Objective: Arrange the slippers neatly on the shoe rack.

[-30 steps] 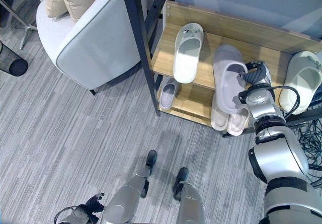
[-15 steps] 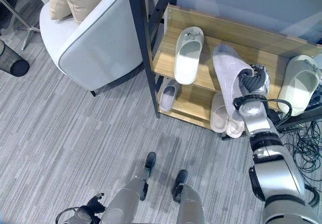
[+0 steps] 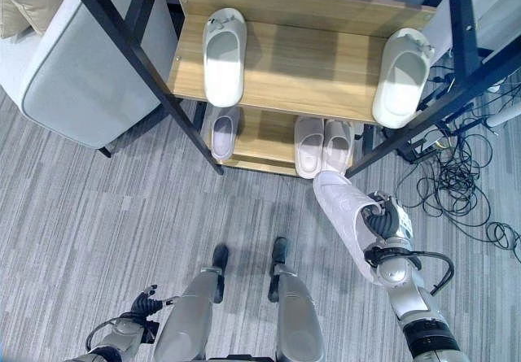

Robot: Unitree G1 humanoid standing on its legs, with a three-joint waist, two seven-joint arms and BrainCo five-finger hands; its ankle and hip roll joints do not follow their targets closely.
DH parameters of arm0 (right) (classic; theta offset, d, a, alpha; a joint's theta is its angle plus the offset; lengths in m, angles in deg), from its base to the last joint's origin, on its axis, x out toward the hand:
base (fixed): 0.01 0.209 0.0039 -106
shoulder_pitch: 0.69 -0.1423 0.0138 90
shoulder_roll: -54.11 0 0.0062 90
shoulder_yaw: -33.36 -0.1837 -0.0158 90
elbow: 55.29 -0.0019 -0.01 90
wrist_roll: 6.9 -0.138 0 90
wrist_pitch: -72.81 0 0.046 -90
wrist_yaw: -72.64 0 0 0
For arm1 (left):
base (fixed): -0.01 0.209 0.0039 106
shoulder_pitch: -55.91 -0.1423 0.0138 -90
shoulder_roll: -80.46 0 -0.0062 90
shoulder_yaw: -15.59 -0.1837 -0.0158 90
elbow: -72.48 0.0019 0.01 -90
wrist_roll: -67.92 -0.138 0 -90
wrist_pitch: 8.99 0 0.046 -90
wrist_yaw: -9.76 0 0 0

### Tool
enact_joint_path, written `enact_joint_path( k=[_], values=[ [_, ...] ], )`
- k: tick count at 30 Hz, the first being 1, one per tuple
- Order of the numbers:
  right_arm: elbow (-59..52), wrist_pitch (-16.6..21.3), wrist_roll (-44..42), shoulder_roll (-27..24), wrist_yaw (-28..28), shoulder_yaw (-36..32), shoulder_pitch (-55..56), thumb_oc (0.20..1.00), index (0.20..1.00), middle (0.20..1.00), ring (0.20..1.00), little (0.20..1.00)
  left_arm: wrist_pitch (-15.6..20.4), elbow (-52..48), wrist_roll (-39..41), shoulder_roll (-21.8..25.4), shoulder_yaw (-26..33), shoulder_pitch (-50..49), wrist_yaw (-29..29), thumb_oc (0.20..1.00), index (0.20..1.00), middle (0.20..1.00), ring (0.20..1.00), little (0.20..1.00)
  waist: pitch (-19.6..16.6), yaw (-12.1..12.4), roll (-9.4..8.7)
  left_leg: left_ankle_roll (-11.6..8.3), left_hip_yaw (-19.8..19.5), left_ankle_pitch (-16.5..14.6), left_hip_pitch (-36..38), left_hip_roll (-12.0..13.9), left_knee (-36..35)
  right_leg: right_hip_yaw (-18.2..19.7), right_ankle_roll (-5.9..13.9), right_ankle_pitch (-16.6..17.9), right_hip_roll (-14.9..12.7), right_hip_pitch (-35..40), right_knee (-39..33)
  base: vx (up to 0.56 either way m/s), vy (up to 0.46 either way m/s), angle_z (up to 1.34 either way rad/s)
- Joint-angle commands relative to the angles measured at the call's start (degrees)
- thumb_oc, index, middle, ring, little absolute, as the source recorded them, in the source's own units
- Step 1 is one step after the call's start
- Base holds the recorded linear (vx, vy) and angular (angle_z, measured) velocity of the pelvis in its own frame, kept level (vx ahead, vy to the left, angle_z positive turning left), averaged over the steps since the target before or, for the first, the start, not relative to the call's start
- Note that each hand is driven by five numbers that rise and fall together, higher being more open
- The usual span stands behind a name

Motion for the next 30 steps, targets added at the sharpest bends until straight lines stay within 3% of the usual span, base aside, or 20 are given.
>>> enact_joint_path(
  k=[1,2,3,4,7,10,12,14,20,21,25,30],
  values=[
    [-3.9,4.5,-2.5,-1.8,-1.5,-0.9,-3.6,0.2,0.2,0.2,0.2,0.2,2.5,-6.2,4.1,-1.4,-1.5,-0.4,0.5,1.0,1.0,1.0,1.0,1.0,0.2,3.0,-1.61,2.8,2.3,-0.6,-3.0,3.0,-5.4,0.8,5.69,-1.3,-1.7,4.9,-5.3,0.12,0.005,0.81],
    [-3.5,4.8,-3.2,-1.3,-1.9,-0.5,-4.3,0.2,0.2,0.2,0.2,0.2,2.7,-6.4,5.0,-1.2,-1.4,0.0,0.6,1.0,1.0,1.0,1.0,1.0,0.1,3.8,-1.49,2.42,1.5,2.0,-3.5,3.7,-10.9,0.8,5.8,-1.4,-1.1,4.6,-5.3,0.26,0.072,0.64],
    [-2.7,5.1,-4.2,-0.9,-2.3,0.7,-6.3,0.2,0.2,0.2,0.2,0.2,3.0,-5.4,6.3,-0.2,-0.9,0.7,0.8,1.0,1.0,1.0,1.0,1.0,0.3,6.0,-2.18,0.99,-1.8,8.0,-4.0,5.8,-22.7,1.7,6.17,-2.2,0.2,4.5,-5.2,0.28,0.173,0.31],
    [-3.5,5.6,-4.0,-0.6,-1.8,0.9,-6.2,0.2,0.2,0.2,0.2,0.2,2.9,-4.1,6.7,-0.5,0.1,0.5,0.7,1.0,1.0,1.0,1.0,1.0,-0.3,6.3,-2.27,1.11,-3.5,9.0,-2.5,7.1,-27.8,2.7,6.73,-2.6,0.8,4.1,-4.8,0.27,0.161,-0.22],
    [-3.9,5.8,-3.9,0.0,-1.7,1.4,-6.5,0.2,0.2,0.2,0.2,0.2,2.6,-0.2,6.3,-0.6,1.1,1.2,0.9,1.0,1.0,1.0,1.0,1.0,-0.2,6.2,-2.7,0.79,-3.1,9.6,-2.8,6.9,-26.5,3.4,7.21,-2.9,0.6,4.0,-3.9,0.18,0.157,-0.24],
    [-4.3,6.6,-6.9,2.0,-0.4,2.0,-7.1,0.2,0.2,0.2,0.2,0.2,1.7,4.6,2.9,-0.3,1.6,2.2,1.9,1.0,1.0,1.0,1.0,1.0,0.6,6.0,-4.28,1.38,-1.5,7.9,-4.1,4.1,-23.1,5.9,8.44,-1.8,-1.5,4.3,-5.2,0.15,0.199,-0.15],
    [-4.3,6.6,-7.2,2.4,0.1,2.3,-7.0,0.2,0.2,0.2,0.2,0.2,1.6,4.7,2.6,-0.2,1.8,2.4,1.9,1.0,1.0,1.0,1.0,1.0,0.6,6.0,-4.59,1.58,-1.1,7.4,-4.2,3.8,-22.5,6.2,8.72,-1.4,-2.0,4.4,-5.7,0.16,0.18,-0.47],
    [-2.8,6.1,-7.2,2.9,0.3,3.4,-8.0,0.2,0.2,0.2,0.2,0.2,1.6,3.8,2.2,1.0,1.7,2.6,2.1,1.0,1.0,1.0,1.0,1.0,0.9,6.5,-5.1,2.98,0.0,5.0,-4.4,2.6,-20.7,6.3,10.01,-0.1,-3.5,4.9,-5.9,0.17,0.194,-0.35],
    [1.1,5.5,-8.3,5.0,0.3,5.6,-10.9,0.2,0.2,0.2,0.2,0.2,1.9,2.5,3.4,2.3,1.5,4.3,3.2,1.0,1.0,1.0,1.0,1.0,3.5,6.5,-4.62,4.88,1.9,0.9,-3.3,2.1,-17.5,5.1,11.32,3.4,-6.5,1.4,1.2,0.1,0.123,-0.06],
    [2.1,5.2,-8.3,5.0,0.1,5.9,-11.0,0.2,0.2,0.2,0.2,0.2,2.4,1.5,3.8,2.4,0.9,4.8,3.6,1.0,1.0,1.0,1.0,1.0,3.6,6.0,-4.45,4.73,2.1,-0.9,-2.5,1.9,-17.4,4.3,11.47,4.1,-7.3,0.9,-1.0,0.16,-0.001,-0.08],
    [2.2,4.3,-8.7,4.6,-0.4,5.6,-11.9,0.2,0.2,0.2,0.2,0.2,3.2,-0.6,4.9,1.7,0.5,5.5,4.2,1.0,1.0,1.0,1.0,1.0,4.5,4.9,-4.04,4.6,2.5,-1.7,-0.8,1.3,-18.0,2.7,11.98,9.3,-8.9,-1.8,-10.6,0.11,-0.03,-0.2],
    [-0.7,3.2,-6.5,3.7,-0.3,5.4,-10.5,0.2,0.2,0.2,0.2,0.2,3.6,-1.8,4.5,1.0,-0.5,6.5,4.3,1.0,1.0,1.0,1.0,1.0,5.1,3.5,-3.71,4.03,1.5,-3.9,0.1,1.4,-16.3,3.8,12.78,10.6,-9.7,-4.7,-12.8,0.14,-0.136,-0.16]
  ],
)
